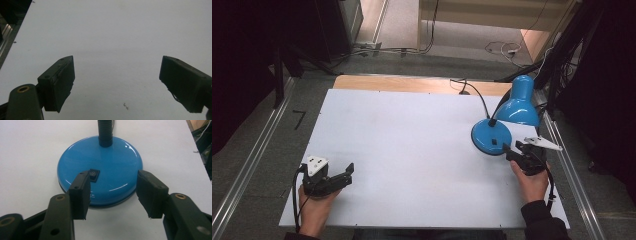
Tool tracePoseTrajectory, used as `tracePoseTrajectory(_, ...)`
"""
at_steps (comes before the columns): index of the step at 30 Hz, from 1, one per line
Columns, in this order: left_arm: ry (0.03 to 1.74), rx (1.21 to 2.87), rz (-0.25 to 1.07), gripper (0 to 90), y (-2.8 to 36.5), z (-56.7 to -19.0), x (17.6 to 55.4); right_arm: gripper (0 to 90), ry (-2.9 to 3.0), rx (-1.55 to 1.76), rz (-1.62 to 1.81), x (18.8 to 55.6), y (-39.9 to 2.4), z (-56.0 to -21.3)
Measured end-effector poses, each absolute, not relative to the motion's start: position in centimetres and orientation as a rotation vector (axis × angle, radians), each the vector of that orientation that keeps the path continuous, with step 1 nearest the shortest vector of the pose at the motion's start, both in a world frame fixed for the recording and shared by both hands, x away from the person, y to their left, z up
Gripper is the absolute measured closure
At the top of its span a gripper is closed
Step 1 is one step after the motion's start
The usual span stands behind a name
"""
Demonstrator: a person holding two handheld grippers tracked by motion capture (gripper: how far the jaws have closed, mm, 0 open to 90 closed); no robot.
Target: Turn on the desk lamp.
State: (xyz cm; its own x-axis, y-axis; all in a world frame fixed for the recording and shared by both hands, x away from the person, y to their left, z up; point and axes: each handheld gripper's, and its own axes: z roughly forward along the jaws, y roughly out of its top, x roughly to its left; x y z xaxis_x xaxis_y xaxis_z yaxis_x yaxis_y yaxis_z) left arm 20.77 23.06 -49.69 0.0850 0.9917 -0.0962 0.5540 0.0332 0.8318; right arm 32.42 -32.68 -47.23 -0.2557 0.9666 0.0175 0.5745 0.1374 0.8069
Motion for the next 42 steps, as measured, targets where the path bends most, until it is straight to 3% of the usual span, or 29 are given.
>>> tracePoseTrajectory(21,1.559,1.615,0.738,13.5,23.2,-49.7,20.8,68.1,1.857,1.504,1.024,35.2,-31.7,-46.9)
tracePoseTrajectory(31,1.558,1.615,0.737,13.5,23.2,-49.7,20.7,87.7,1.902,1.461,1.082,35.5,-30.8,-47.4)
tracePoseTrajectory(42,1.559,1.614,0.736,13.6,23.2,-49.7,20.7,88.2,1.916,1.482,1.072,35.7,-30.5,-48.0)
